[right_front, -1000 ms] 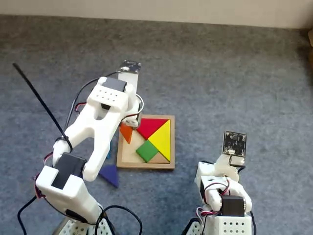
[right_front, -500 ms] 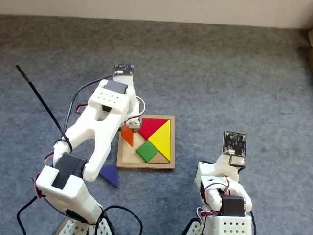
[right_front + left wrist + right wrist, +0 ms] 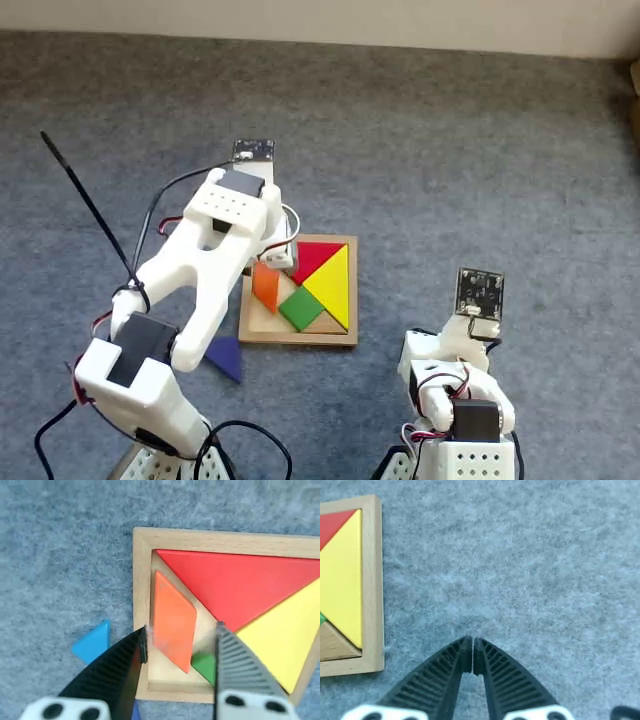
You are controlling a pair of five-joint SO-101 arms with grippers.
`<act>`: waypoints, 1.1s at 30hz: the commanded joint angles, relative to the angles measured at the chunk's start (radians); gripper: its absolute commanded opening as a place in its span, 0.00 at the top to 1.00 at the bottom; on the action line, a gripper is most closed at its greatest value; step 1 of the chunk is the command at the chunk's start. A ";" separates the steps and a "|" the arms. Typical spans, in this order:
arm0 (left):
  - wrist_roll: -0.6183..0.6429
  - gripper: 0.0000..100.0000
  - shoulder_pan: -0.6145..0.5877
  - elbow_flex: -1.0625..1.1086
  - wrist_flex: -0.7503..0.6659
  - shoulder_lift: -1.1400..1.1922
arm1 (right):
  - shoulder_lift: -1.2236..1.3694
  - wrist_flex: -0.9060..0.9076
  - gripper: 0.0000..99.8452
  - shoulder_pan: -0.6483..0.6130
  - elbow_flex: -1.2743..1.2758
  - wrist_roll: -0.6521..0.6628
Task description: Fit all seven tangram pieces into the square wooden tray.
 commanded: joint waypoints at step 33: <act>-0.193 0.74 -0.151 0.120 -0.132 -0.041 | -0.015 0.004 0.98 0.010 0.119 -0.008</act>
